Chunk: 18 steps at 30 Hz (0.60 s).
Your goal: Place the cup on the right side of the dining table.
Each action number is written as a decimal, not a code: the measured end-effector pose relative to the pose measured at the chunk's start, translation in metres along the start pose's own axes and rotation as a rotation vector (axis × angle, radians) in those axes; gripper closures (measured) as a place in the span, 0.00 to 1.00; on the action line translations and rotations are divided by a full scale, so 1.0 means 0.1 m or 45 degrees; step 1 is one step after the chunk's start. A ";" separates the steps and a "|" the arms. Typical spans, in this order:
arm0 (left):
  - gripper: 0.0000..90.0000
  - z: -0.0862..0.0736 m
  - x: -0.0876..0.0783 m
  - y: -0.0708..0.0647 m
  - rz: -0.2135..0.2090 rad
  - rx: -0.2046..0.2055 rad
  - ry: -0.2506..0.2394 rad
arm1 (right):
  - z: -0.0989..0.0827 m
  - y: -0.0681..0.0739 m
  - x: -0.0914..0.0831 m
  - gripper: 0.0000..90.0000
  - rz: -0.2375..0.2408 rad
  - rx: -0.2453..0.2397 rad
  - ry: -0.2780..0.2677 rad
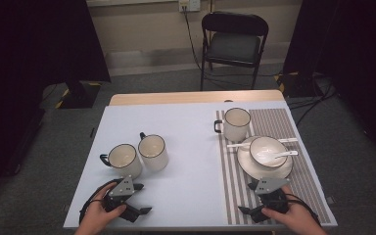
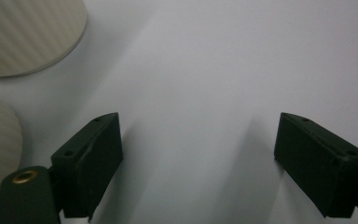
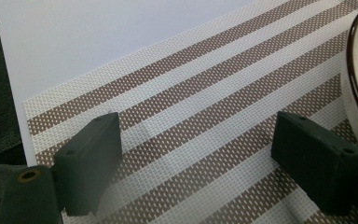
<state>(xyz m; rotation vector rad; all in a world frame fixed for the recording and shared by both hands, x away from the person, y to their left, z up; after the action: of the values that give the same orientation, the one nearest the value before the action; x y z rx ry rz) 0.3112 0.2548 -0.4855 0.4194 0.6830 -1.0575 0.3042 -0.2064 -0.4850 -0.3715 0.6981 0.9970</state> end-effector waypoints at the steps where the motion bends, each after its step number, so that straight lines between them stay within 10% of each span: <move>1: 0.16 -0.01 0.00 0.00 -0.005 0.008 -0.002 | 0.00 0.00 0.00 0.17 0.002 0.000 -0.001; 18: 0.12 -0.02 0.01 0.00 -0.025 0.019 -0.015 | -0.01 -0.01 0.00 0.17 0.014 0.004 -0.012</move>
<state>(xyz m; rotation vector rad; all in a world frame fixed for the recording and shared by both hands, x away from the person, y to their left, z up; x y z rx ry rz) 0.3112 0.2554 -0.4873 0.4196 0.6708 -1.0832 0.3050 -0.2075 -0.4853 -0.3605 0.6939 1.0074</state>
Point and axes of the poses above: each handheld gripper's, and its own axes: x roughly forward along the jaws, z roughly out of its top, y roughly to its left, the point moved 1 cm from there along x, roughly forward along the jaws, and after that the axes turned 1 degree about z, right-handed, at the moved point
